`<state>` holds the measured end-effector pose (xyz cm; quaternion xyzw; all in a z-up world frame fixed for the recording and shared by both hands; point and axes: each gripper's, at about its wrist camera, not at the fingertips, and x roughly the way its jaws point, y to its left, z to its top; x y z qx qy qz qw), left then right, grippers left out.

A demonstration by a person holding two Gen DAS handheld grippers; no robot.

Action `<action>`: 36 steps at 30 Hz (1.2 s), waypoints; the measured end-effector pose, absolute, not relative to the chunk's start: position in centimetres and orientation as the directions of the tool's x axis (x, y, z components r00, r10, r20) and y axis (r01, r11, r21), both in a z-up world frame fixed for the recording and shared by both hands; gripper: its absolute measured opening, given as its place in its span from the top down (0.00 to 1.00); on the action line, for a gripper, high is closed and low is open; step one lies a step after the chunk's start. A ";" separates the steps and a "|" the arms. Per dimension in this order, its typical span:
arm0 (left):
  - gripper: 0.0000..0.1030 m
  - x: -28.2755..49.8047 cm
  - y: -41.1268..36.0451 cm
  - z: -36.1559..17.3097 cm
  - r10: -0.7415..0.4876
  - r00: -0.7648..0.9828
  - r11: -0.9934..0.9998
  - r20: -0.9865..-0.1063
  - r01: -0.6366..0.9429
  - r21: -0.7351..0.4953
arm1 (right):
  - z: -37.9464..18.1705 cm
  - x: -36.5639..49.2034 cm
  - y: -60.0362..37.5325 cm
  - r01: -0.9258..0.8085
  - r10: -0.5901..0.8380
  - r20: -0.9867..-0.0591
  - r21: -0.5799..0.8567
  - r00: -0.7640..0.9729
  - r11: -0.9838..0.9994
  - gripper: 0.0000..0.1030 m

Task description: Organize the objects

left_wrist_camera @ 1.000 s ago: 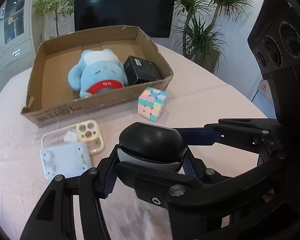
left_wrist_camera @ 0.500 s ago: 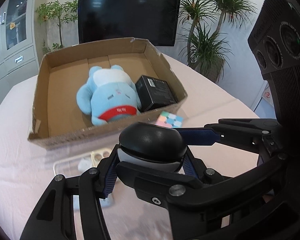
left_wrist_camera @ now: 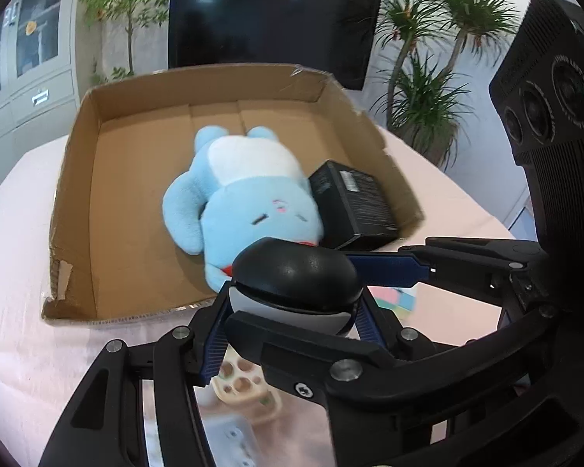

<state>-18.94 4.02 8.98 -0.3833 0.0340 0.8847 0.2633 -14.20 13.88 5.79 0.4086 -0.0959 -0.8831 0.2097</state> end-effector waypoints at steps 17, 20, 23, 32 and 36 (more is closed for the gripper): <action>0.45 -26.6 1.0 4.9 0.402 -0.546 -0.889 -0.735 -0.426 -0.170 | 2.2 -22.4 10.8 0.310 -0.477 -0.714 0.364 -0.513 -0.878 0.35; 0.45 -26.8 0.7 4.4 0.396 -0.552 -0.893 -0.734 -0.418 -0.167 | 1.5 -22.9 10.3 0.312 -0.478 -0.715 0.364 -0.510 -0.877 0.35; 0.44 -26.9 0.3 4.2 0.401 -0.556 -0.891 -0.728 -0.420 -0.171 | 1.5 -23.1 9.7 0.320 -0.467 -0.721 0.344 -0.512 -0.883 0.35; 0.31 -24.7 0.0 5.4 0.342 -0.581 -0.924 -0.739 -0.351 -0.151 | 3.1 -20.5 10.2 0.268 -0.387 -0.728 0.282 -0.566 -0.921 0.22; 0.15 -22.1 1.6 7.2 0.376 -0.604 -0.906 -0.703 -0.397 -0.143 | 5.5 -17.5 11.7 0.254 -0.316 -0.717 0.198 -0.621 -0.947 0.21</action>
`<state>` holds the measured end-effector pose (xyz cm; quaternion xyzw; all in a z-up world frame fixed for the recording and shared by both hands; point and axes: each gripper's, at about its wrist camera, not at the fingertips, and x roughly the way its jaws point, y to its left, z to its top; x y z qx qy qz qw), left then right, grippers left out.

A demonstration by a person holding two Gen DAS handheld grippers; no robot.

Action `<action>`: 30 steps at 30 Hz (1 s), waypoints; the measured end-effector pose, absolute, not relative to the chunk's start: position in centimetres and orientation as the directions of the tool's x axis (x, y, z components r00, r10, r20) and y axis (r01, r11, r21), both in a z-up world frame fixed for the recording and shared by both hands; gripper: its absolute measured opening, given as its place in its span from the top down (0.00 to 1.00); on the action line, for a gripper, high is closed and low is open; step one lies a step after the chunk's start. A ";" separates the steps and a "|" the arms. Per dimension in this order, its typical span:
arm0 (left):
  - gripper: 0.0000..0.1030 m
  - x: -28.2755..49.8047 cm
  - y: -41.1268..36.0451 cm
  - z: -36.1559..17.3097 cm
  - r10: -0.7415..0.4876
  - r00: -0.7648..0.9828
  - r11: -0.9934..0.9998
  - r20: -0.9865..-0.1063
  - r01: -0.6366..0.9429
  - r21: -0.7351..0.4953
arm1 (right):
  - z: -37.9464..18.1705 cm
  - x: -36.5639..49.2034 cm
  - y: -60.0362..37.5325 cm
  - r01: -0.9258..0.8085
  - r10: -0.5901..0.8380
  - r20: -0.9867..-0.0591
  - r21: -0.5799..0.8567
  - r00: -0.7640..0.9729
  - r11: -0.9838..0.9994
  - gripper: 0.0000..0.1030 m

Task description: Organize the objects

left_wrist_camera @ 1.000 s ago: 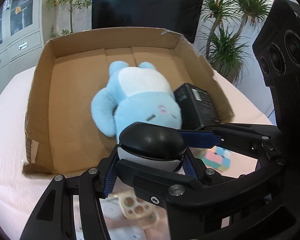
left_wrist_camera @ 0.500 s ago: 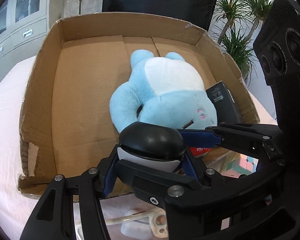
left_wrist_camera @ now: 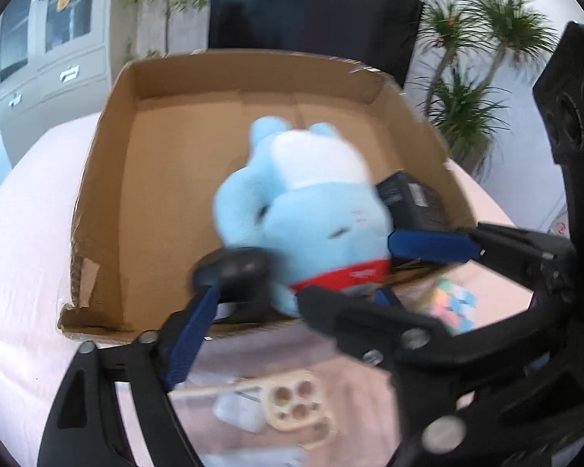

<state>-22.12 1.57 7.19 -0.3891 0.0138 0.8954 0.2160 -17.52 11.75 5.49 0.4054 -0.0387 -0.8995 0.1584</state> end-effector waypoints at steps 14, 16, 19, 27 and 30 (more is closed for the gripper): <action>0.02 -14.1 6.0 3.6 0.409 -0.513 -0.874 -0.755 -0.458 -0.162 | -0.8 -9.9 24.1 0.122 -0.175 -0.737 0.126 -0.652 -0.984 0.01; 0.02 -13.6 6.3 2.8 0.400 -0.487 -0.878 -0.777 -0.447 -0.172 | -2.6 -10.8 23.7 0.114 -0.145 -0.751 0.094 -0.644 -0.989 0.03; 0.02 -12.0 6.4 2.2 0.387 -0.480 -0.879 -0.787 -0.449 -0.158 | -4.5 -11.2 22.4 0.156 -0.140 -0.785 0.055 -0.603 -0.986 0.44; 0.02 -3.2 4.1 1.9 0.476 -0.450 -0.817 -0.755 -0.545 -0.190 | -5.0 -0.9 19.8 0.346 -0.254 -0.755 0.039 -0.604 -0.938 0.48; 0.02 -0.9 3.3 2.6 0.553 -0.410 -0.783 -0.726 -0.553 -0.285 | -5.0 4.4 18.7 0.437 -0.316 -0.750 0.040 -0.581 -0.899 0.48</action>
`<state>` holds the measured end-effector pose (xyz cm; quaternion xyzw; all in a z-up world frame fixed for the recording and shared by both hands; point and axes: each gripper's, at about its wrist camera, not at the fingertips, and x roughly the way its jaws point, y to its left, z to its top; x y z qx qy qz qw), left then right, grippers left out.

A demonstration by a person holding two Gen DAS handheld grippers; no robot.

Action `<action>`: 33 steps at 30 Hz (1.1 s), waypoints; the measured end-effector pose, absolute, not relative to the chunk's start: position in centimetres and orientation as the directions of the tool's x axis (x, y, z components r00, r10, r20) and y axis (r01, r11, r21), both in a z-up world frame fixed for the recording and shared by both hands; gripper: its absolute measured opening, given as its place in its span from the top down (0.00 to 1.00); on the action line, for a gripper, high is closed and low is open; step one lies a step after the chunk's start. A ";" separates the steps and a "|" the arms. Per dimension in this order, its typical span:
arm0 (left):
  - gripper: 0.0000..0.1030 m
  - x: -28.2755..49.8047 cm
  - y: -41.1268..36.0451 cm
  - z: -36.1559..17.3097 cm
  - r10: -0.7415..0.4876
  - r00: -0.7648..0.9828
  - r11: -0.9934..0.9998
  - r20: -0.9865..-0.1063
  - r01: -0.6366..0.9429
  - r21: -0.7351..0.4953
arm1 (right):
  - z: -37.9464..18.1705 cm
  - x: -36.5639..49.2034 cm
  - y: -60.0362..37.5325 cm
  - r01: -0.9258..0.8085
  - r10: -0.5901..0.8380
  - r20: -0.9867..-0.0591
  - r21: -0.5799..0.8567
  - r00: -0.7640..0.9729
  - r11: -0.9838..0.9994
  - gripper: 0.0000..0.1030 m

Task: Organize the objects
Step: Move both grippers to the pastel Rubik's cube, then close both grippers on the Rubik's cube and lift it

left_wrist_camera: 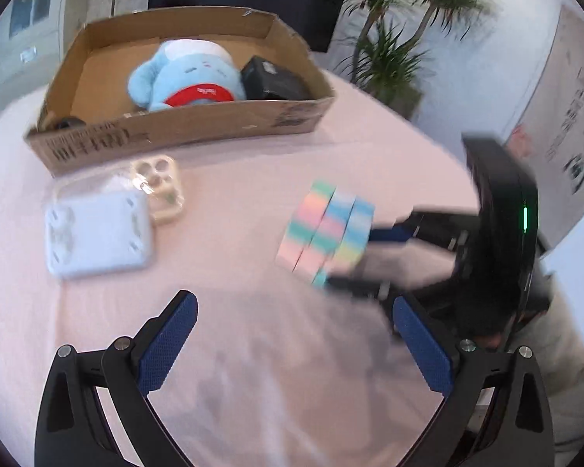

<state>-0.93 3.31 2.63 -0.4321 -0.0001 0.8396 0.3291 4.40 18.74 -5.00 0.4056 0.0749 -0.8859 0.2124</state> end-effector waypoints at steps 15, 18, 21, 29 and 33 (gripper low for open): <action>0.29 -0.7 7.6 -0.4 0.553 -0.293 -0.743 -0.780 -0.598 -0.302 | -4.8 7.9 16.7 0.346 -0.284 -0.716 0.063 -0.638 -0.936 0.31; 0.35 -0.9 7.9 -0.7 0.550 -0.292 -0.739 -0.782 -0.606 -0.294 | -4.9 7.4 15.7 0.349 -0.270 -0.724 0.042 -0.634 -0.936 0.31; 0.35 -1.1 7.8 -0.7 0.563 -0.291 -0.732 -0.773 -0.610 -0.303 | -4.9 7.5 14.8 0.355 -0.240 -0.715 -0.012 -0.656 -0.935 0.31; 0.31 -1.7 7.0 -1.7 0.593 -0.244 -0.714 -0.767 -0.601 -0.360 | -5.6 7.2 14.9 0.353 -0.233 -0.739 -0.007 -0.632 -0.935 0.47; 0.32 -1.4 6.9 -1.9 0.600 -0.257 -0.711 -0.758 -0.606 -0.357 | -5.9 6.9 15.2 0.351 -0.235 -0.750 0.004 -0.618 -0.936 0.47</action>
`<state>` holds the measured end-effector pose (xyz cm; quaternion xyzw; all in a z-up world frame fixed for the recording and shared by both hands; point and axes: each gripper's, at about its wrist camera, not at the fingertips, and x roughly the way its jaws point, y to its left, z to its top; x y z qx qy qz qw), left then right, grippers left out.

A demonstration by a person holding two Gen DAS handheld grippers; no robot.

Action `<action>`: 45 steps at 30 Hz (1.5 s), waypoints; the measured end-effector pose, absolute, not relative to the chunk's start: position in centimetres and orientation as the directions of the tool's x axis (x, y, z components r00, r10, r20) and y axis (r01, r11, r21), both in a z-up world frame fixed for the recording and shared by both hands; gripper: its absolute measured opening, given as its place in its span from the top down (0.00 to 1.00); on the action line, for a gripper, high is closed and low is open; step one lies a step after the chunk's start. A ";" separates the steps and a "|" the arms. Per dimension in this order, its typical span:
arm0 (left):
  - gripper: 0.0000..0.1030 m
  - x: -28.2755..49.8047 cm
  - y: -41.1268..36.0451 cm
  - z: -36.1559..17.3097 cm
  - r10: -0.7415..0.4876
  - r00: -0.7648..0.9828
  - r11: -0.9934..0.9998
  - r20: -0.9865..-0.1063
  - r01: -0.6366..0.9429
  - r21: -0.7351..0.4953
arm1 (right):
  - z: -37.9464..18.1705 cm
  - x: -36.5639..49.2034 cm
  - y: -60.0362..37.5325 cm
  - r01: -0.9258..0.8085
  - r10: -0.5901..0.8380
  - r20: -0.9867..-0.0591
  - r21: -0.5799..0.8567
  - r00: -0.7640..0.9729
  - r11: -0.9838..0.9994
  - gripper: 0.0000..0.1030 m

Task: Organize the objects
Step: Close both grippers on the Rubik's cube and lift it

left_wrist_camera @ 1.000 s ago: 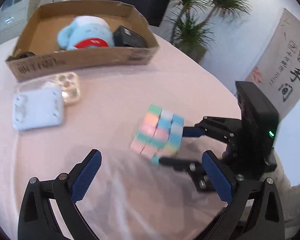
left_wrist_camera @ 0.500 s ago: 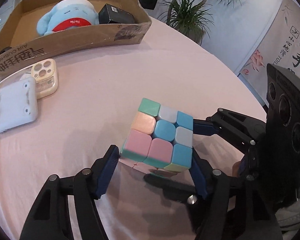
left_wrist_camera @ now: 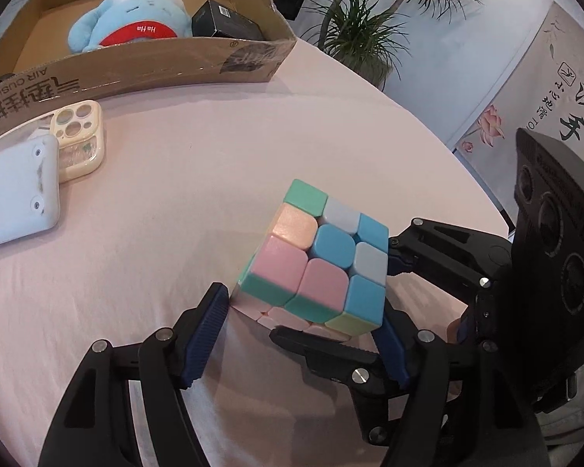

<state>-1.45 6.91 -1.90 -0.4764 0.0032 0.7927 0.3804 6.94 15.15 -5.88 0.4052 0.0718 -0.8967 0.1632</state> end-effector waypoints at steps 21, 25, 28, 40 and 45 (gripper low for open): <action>0.34 -1.7 6.5 -2.3 0.639 -0.280 -0.697 -0.716 -0.605 -0.385 | -5.8 7.0 14.7 0.332 -0.201 -0.742 -0.032 -0.639 -0.943 0.48; 0.39 -1.9 6.0 -2.0 0.658 -0.273 -0.691 -0.702 -0.590 -0.418 | -5.4 7.3 14.9 0.325 -0.210 -0.718 -0.024 -0.664 -0.945 0.48; 0.39 -1.8 6.0 -1.7 0.654 -0.281 -0.693 -0.702 -0.593 -0.409 | -5.2 7.5 14.7 0.333 -0.215 -0.708 -0.031 -0.673 -0.942 0.48; 0.39 -0.8 4.7 0.6 0.650 -0.313 -0.705 -0.692 -0.590 -0.395 | -3.3 8.2 13.8 0.353 -0.238 -0.681 -0.032 -0.693 -0.935 0.48; 0.39 -1.1 4.3 2.0 0.642 -0.320 -0.711 -0.697 -0.589 -0.384 | -2.0 7.8 13.5 0.353 -0.243 -0.681 -0.025 -0.691 -0.935 0.48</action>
